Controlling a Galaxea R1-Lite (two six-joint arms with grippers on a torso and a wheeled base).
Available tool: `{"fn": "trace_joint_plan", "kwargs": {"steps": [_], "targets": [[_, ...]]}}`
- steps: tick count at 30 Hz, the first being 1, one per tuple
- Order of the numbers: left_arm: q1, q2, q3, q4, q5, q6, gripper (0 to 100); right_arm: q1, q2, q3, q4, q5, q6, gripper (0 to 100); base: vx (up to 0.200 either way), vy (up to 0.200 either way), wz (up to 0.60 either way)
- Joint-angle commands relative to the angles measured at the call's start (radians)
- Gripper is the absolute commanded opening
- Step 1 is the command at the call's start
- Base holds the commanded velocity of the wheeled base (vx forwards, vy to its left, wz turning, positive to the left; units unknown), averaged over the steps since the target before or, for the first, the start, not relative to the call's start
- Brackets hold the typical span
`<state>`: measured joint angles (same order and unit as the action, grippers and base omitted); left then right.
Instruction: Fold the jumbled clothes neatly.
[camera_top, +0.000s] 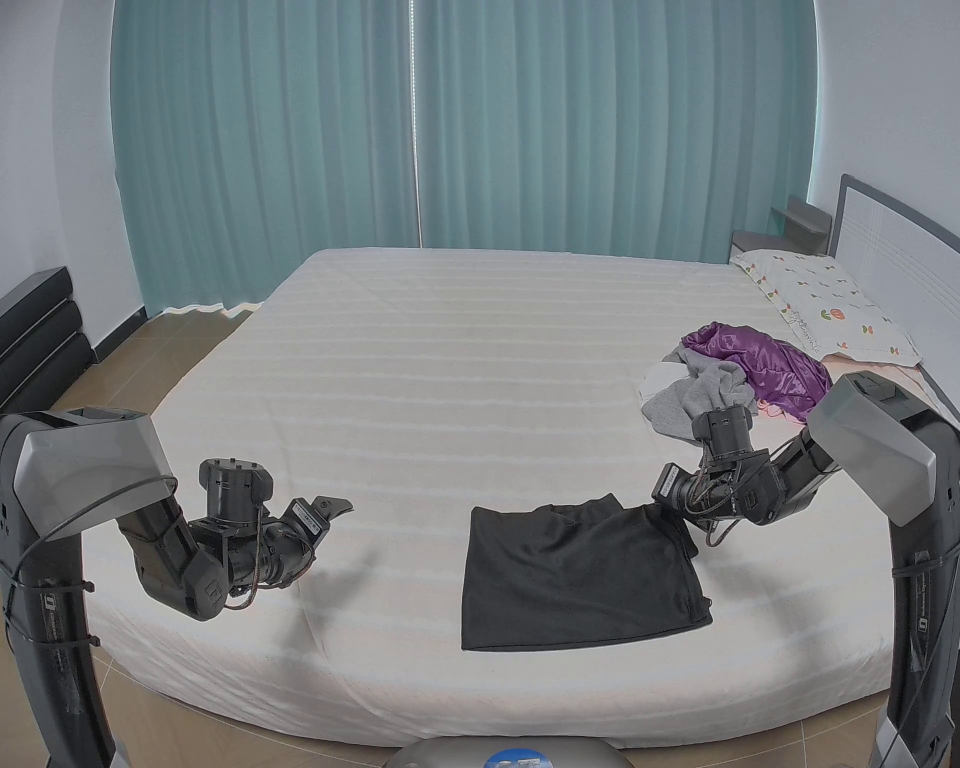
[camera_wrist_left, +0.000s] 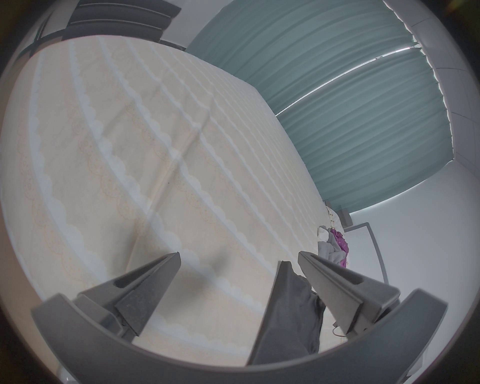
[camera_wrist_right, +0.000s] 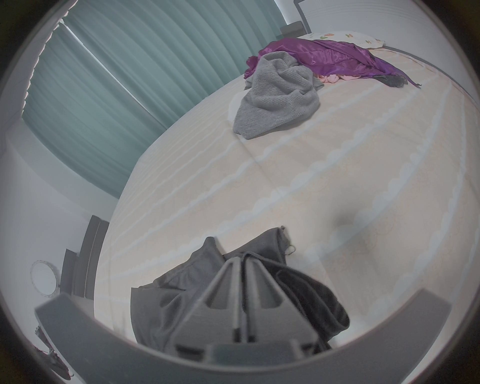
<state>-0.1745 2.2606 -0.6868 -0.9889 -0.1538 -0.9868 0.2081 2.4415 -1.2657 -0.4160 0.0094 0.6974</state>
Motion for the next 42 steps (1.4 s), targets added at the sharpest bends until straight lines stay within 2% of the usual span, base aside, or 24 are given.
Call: {"fn": "trace_joint_plan", "kwargs": {"steps": [1,6,12,20,24,32,38,42], "targets": [[-0.008,0.011,-0.011,0.001,0.022,0.013,100,-0.022,0.017,-0.011,-0.003,-0.006,0.005,0,0.0,0.0,0.0],[-0.045,0.016,-0.074,0.021,0.046,0.057,100,-0.067,0.014,-0.011,-0.014,-0.006,0.04,0,0.0,0.0,0.0],[-0.126,0.089,-0.295,0.184,0.048,0.082,100,-0.093,0.002,0.011,-0.015,0.006,0.1,0,0.0,0.0,0.0],[-0.22,0.212,-0.579,0.365,0.083,0.085,100,-0.102,0.007,0.02,-0.02,0.008,0.105,0,0.0,0.0,0.0],[-0.252,0.277,-0.692,0.411,0.083,0.088,100,-0.101,0.002,0.029,-0.021,0.008,0.105,0,0.0,0.0,0.0],[-0.293,0.366,-0.835,0.49,0.085,0.154,100,-0.092,0.001,0.034,-0.021,0.006,0.105,0,0.0,0.0,0.0],[-0.306,0.424,-0.976,0.585,0.088,0.157,100,-0.09,-0.001,0.04,-0.05,-0.002,0.103,0,0.0,0.0,0.0],[-0.306,0.455,-1.027,0.596,0.088,0.155,100,-0.084,-0.002,0.063,-0.096,-0.003,0.099,0,0.0,0.0,0.0]]}}
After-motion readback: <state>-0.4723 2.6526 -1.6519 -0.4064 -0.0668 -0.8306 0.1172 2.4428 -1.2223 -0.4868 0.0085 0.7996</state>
